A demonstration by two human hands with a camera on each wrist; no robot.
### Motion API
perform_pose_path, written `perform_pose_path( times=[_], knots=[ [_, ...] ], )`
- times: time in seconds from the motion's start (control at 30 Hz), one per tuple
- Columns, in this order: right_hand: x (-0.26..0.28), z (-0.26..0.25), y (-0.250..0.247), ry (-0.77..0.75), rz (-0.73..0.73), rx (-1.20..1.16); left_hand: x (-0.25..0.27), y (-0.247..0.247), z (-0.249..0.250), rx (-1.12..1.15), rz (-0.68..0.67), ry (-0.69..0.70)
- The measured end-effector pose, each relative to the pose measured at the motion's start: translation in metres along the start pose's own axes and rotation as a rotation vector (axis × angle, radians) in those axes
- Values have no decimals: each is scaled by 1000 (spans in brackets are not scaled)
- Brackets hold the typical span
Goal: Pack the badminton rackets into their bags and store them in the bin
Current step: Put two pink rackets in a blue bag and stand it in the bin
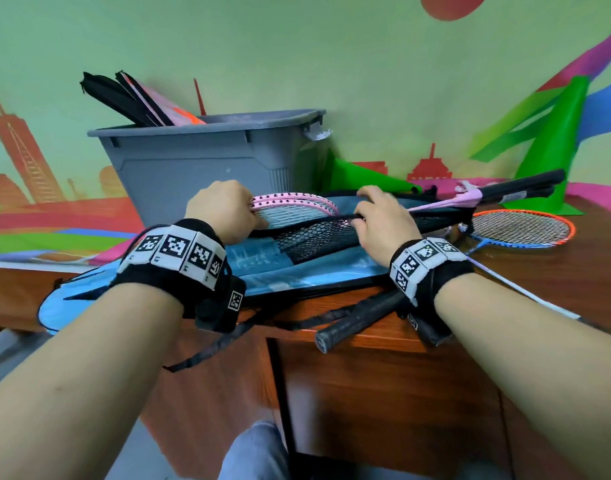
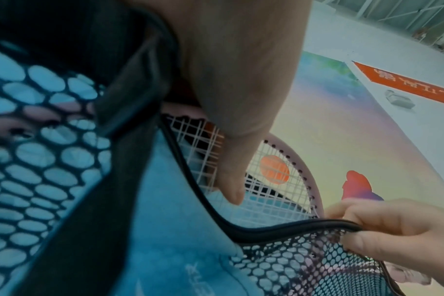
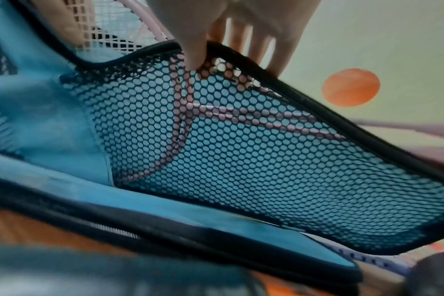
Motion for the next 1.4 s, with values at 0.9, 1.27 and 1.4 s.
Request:
perform_pose_path(
  times=[0.9, 1.27, 1.4],
  knots=[
    [-2, 7, 4, -1, -164, -89, 23, -14, -57, 83, 128, -4],
    [-14, -8, -8, -46, -197, -204, 17, -51, -33, 339, 375, 126],
    [-19, -10, -20, -49, -209, -261, 16, -68, -29, 504, 471, 123]
  ],
)
Point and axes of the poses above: each hand's wrist, its own x-axis away from the middle knuckle, its own y-axis out of the palm, z = x × y, the point moved 9 cm from there along -x, towards the middle knuckle, and after that the axes turned 6 degrees about x, right-handed, at the moved point
